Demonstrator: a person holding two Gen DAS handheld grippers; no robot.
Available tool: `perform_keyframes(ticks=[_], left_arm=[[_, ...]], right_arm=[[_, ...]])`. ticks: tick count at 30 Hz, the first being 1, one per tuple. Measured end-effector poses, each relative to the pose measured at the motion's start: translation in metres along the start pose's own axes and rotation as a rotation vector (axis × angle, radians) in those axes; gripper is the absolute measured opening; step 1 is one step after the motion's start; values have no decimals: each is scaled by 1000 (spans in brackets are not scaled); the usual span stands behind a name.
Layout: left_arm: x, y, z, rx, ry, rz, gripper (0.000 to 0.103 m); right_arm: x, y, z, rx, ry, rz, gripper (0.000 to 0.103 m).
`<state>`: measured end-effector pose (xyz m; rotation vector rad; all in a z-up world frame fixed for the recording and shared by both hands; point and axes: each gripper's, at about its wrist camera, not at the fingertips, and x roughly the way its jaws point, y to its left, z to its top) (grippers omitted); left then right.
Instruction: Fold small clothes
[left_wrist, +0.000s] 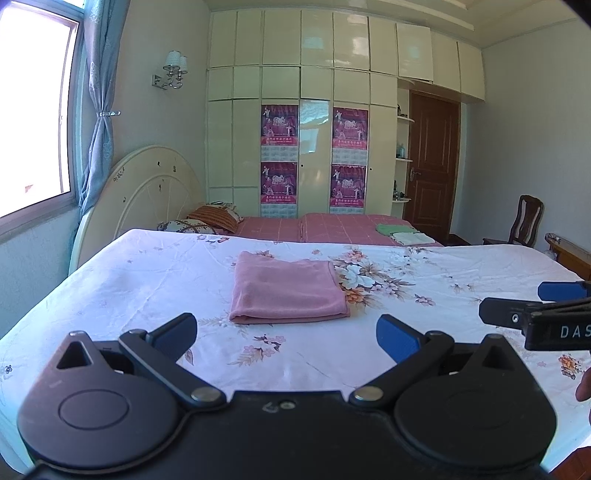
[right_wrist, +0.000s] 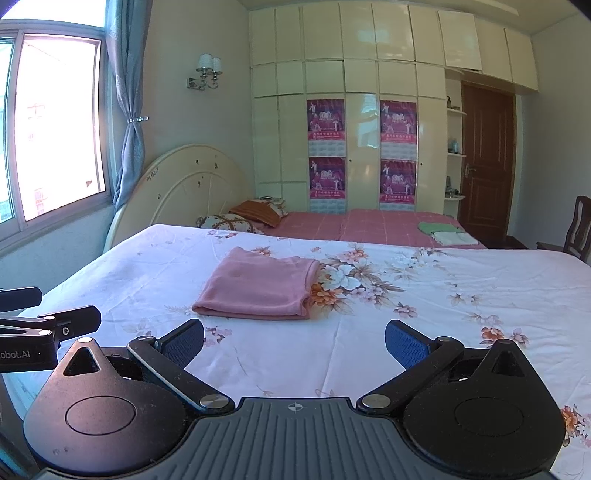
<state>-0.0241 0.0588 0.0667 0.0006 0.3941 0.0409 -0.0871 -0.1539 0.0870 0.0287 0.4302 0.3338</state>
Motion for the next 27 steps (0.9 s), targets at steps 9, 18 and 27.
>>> perform_keyframes(ticks=[9, 18, 27], left_arm=[[1, -1, 1, -5, 2, 4, 103], [2, -1, 1, 6, -11, 25, 103], [0, 1, 4, 8, -50, 21, 103]], right_arm=[[3, -2, 1, -1, 1, 3, 103], [6, -3, 3, -2, 1, 11, 103], [7, -3, 2, -4, 2, 14, 103]])
